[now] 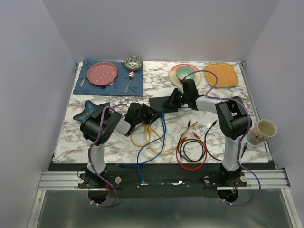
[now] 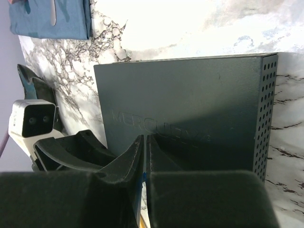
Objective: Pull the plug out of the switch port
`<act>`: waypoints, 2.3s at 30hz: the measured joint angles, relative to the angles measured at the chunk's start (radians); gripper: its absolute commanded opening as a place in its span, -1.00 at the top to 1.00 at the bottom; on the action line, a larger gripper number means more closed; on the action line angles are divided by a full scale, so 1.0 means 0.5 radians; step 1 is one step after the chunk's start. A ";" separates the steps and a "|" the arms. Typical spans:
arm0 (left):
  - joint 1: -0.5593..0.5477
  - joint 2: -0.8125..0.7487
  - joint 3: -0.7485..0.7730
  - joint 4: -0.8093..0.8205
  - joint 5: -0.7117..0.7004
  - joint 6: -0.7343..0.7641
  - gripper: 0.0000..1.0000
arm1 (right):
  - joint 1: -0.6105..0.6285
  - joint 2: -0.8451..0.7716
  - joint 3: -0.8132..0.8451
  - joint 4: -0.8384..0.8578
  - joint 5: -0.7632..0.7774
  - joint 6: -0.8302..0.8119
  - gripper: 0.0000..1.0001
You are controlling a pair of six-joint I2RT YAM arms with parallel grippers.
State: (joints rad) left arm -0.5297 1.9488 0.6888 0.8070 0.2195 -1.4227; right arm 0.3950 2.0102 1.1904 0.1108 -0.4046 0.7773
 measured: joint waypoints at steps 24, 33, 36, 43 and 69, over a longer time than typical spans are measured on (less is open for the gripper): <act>0.001 0.138 0.000 0.267 -0.045 -0.119 0.98 | -0.005 0.000 0.000 0.000 0.000 -0.002 0.71; 0.007 0.159 -0.042 0.378 -0.042 -0.120 1.00 | -0.005 0.000 -0.001 0.000 0.000 -0.002 0.71; 0.011 0.171 -0.044 0.401 -0.025 -0.119 1.00 | -0.005 0.000 -0.001 0.001 0.000 -0.002 0.71; 0.023 0.177 -0.082 0.449 0.056 -0.113 1.00 | -0.005 0.000 -0.001 0.000 -0.001 -0.002 0.71; 0.144 -0.766 -0.536 -0.424 0.152 0.311 0.93 | 0.006 -0.243 -0.237 -0.060 0.200 -0.089 0.72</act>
State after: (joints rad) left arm -0.4576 1.5658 0.4206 0.5949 0.2955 -1.2671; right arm 0.3981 1.8885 1.0721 0.0807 -0.3046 0.7330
